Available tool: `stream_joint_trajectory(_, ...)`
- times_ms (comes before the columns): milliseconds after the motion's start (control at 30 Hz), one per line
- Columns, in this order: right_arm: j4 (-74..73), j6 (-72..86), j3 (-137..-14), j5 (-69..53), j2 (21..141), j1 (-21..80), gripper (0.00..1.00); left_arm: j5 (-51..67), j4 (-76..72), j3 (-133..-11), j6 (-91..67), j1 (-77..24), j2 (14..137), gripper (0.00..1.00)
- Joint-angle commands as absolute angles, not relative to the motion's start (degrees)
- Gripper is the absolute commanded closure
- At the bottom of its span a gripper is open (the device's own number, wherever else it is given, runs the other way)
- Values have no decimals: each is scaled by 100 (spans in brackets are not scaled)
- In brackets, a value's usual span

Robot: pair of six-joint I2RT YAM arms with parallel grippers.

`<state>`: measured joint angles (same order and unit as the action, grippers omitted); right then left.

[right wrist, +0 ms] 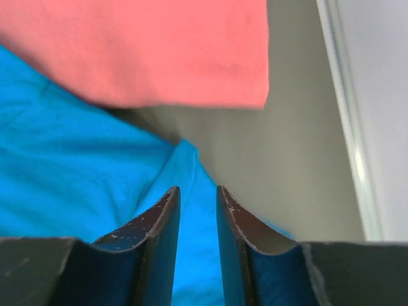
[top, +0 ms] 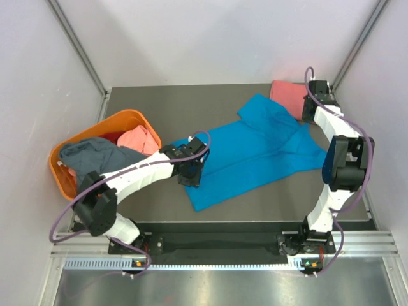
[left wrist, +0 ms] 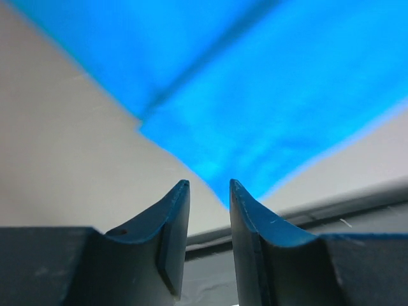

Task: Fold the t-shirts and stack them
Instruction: Fold the tshirt

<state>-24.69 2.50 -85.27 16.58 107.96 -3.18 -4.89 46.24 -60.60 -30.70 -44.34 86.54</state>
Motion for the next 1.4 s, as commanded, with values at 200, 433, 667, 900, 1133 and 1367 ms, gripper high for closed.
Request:
stream_joint_trajectory(200,-3348,1793,-7436,923,9694,-1265,70,939,3017,-5425,-3014,-4992,8533,69)
stream_joint_trajectory(433,-3287,2039,-7190,738,9932,-1722,73,378,3366,-5327,-3208,-5018,9193,72)
stream_joint_trajectory(667,-2980,2312,-6873,878,9984,-1810,71,53,3401,-4597,-3630,-5054,8904,72)
stream_joint_trajectory(900,-2444,2320,-6364,1301,10107,-1854,70,-457,3665,-4210,-3849,-5080,8719,72)
stream_joint_trajectory(1133,-2400,2215,-6275,1801,10125,-1846,88,-1282,4368,-4526,-4139,-5106,8964,72)
stream_joint_trajectory(1367,-2741,2022,-6293,2284,9871,-1688,100,-1784,4842,-4711,-4464,-5273,9079,72)
